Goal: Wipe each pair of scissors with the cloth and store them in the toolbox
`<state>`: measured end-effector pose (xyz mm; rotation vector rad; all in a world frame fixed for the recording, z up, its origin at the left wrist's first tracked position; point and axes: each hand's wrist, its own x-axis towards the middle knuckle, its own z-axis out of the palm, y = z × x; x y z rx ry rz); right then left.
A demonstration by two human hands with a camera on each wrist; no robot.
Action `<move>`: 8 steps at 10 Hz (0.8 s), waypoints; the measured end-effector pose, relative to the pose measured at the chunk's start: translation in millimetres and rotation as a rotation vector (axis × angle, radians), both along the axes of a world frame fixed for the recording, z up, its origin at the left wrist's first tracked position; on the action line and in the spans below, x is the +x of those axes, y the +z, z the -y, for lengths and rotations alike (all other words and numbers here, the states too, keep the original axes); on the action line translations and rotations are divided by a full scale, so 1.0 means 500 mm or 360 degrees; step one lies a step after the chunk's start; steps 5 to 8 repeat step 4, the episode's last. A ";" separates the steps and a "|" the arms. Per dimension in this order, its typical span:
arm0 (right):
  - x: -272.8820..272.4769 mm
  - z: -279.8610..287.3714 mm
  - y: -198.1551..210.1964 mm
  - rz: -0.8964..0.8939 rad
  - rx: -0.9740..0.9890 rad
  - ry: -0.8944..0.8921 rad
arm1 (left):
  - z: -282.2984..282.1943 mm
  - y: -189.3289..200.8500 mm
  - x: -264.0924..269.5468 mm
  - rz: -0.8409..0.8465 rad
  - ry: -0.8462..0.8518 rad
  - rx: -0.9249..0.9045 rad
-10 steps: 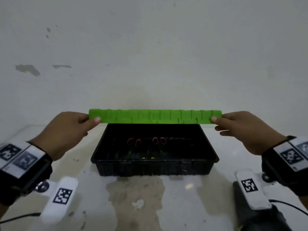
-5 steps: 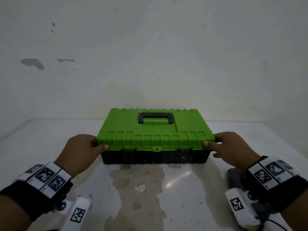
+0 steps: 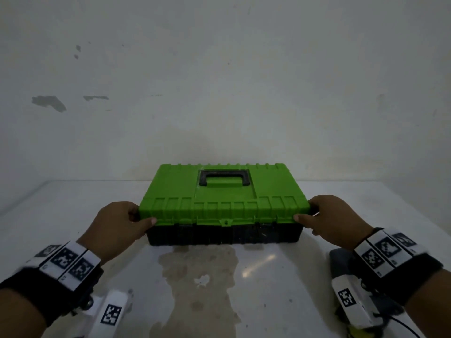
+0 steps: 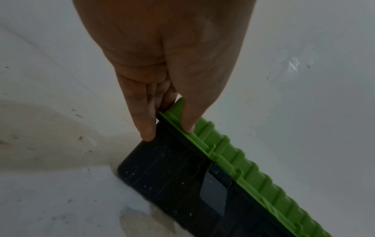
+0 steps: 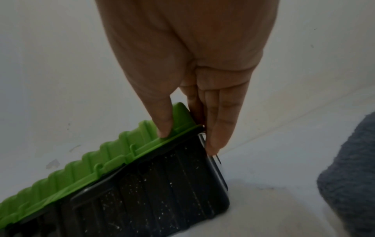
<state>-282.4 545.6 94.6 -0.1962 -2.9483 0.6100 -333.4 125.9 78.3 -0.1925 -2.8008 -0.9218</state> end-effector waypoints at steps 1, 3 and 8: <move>0.004 0.001 0.009 0.0114 -0.0337 -0.0018 | 0.009 -0.012 0.004 0.0066 -0.0007 0.0209; 0.006 -0.027 0.021 0.0229 -0.0429 -0.0006 | 0.051 -0.029 0.017 0.0340 -0.0024 0.0541; 0.010 -0.044 0.050 0.0116 -0.0343 -0.0020 | 0.082 -0.029 0.033 0.0337 0.0104 0.0505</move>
